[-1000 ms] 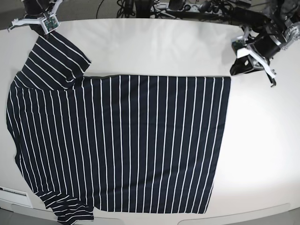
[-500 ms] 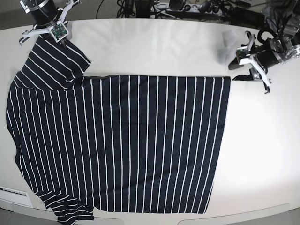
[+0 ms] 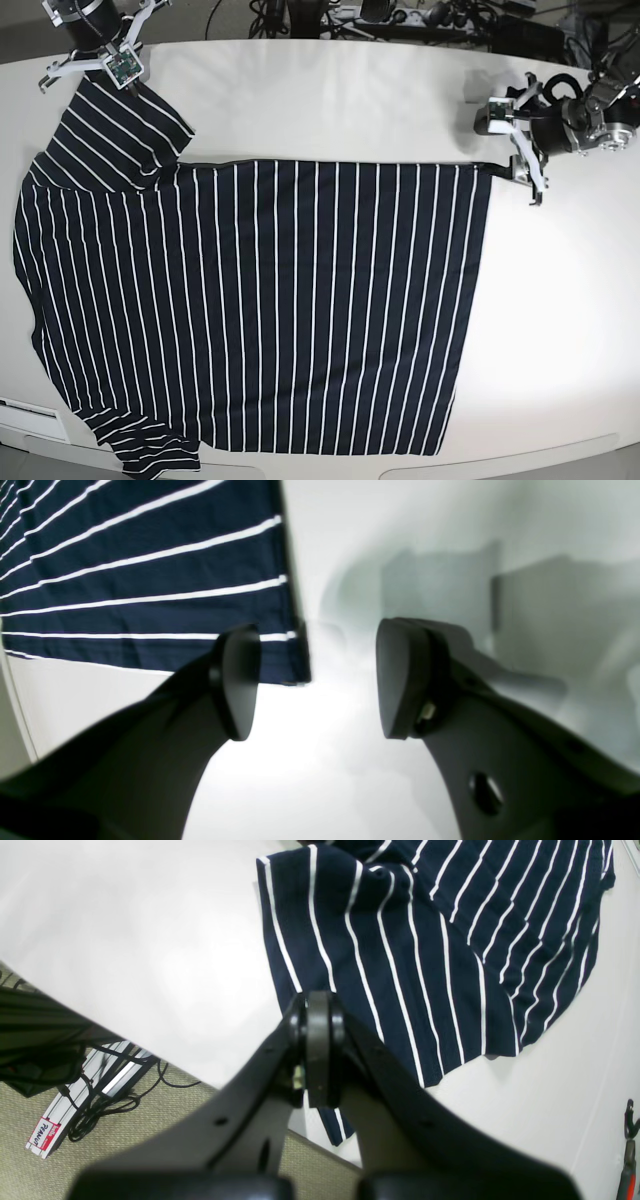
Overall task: Fold the T-shirt properly
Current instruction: 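Move both grippers down to the shirt's shoulder-side edge corners, then pinch the shirt edge corners with both grippers, then lift the gripped edge and pull it away from the hem, then lay the gripped edge back down, folding the shirt over itself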
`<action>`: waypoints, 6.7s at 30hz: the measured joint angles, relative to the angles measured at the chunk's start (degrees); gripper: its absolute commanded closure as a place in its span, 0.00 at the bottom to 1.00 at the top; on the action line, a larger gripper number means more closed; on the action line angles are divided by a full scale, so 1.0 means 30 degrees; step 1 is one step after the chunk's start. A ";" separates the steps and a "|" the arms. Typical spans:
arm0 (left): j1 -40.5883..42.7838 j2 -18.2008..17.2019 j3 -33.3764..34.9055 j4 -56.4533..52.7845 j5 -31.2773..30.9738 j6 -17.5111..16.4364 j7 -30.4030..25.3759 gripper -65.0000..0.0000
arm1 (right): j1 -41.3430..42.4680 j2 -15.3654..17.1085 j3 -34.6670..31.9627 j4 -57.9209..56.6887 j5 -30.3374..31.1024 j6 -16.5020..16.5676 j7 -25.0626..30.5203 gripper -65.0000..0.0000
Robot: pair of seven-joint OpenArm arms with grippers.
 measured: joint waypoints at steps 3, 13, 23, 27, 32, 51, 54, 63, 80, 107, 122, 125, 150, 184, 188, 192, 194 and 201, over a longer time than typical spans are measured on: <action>-0.1647 -0.0007 0.1756 -0.0896 -0.0124 0.0255 -0.0474 0.42 | 0.0000 0.0000 0.0000 0.0000 -0.0007 -0.0007 0.0000 1.00; -0.5362 0.1100 0.5996 -0.2594 0.0219 0.1632 -0.1253 0.42 | 0.0000 0.0000 0.0000 0.0000 -0.0007 -0.0350 -0.0007 1.00; -0.5872 0.2062 0.6317 -0.3315 0.0248 0.1617 -0.1202 0.84 | 0.0007 0.0000 0.0000 0.0000 -0.0015 -0.0102 -0.0007 0.64; -0.5792 0.2069 0.6411 -0.3330 0.0364 0.1676 -0.1107 1.00 | 0.0175 -0.0007 0.0000 0.0000 0.0000 -0.0066 -0.0015 0.55; -0.5792 0.2113 0.6411 -0.3322 0.0306 0.1690 -0.0831 1.00 | 0.1071 0.0000 0.0000 -0.1348 0.0007 0.0576 0.0146 0.55; -0.5785 0.2157 0.6411 -0.3330 0.0386 0.2637 -0.0401 1.00 | 0.3810 0.0051 0.0000 -0.7198 0.1392 0.1639 0.1472 0.78; -0.5785 0.2157 0.6411 -0.3330 0.0386 0.2645 -0.0393 1.00 | 0.3796 0.0109 0.0000 -0.7293 0.1151 0.1188 0.1362 1.00; -0.5712 0.1785 0.6506 -0.2652 0.1967 0.3555 0.0561 1.00 | 0.3242 0.0138 0.0022 -0.5136 0.0656 0.0109 0.0656 1.00; -0.3483 -0.0845 0.6630 0.1996 0.2157 0.3942 0.2994 1.00 | -0.2470 0.0255 0.2885 0.0036 -0.0357 -0.1107 0.0066 1.00; 0.4364 -0.3927 0.6535 0.7191 0.5668 0.6047 0.7817 1.00 | -0.5654 -0.0444 0.2878 0.0036 0.2142 -0.1800 -0.3075 1.00; 0.4379 -0.3934 0.6499 0.7191 0.5668 0.6040 0.7825 1.00 | -0.5610 -0.2025 0.2878 0.0036 0.4131 -0.1588 -0.6710 1.00; 0.4379 -0.3934 0.6499 0.7191 0.5676 0.6047 0.7825 1.00 | -0.5610 -0.2025 0.2878 0.0036 0.4138 -0.1727 -0.6652 1.00; 0.4364 -0.1027 0.1253 0.7118 0.8211 1.7369 0.8961 1.00 | 0.1027 0.3067 0.2849 0.0036 -0.1326 -0.5996 0.0714 1.00; 0.0248 0.5894 -0.0452 0.0918 0.0823 1.4054 0.4809 1.00 | 1.3835 0.4109 0.0860 -0.7293 0.6368 -0.0561 0.1756 0.89; 0.0248 0.6193 -0.0452 0.0918 -0.0168 1.4047 0.5013 0.90 | 1.3777 0.4014 -0.0903 -0.7293 0.5574 -0.0488 0.0962 0.65; 0.0255 0.6186 -0.0452 0.0918 -0.0211 1.4047 0.5668 0.80 | 1.3770 0.3956 -0.1661 -0.7329 0.2616 -0.3672 0.0991 0.82; 0.0255 0.6186 -0.0452 0.0918 -0.0204 1.4054 0.5661 0.71 | 1.3828 0.4189 -0.1574 -0.7329 0.2266 -0.4838 0.1027 0.81; 0.0299 0.6186 -0.0452 0.0918 -0.0138 1.6123 0.5727 1.00 | 1.3668 0.4000 -0.1596 -0.7351 0.2557 -0.4073 -0.2113 0.76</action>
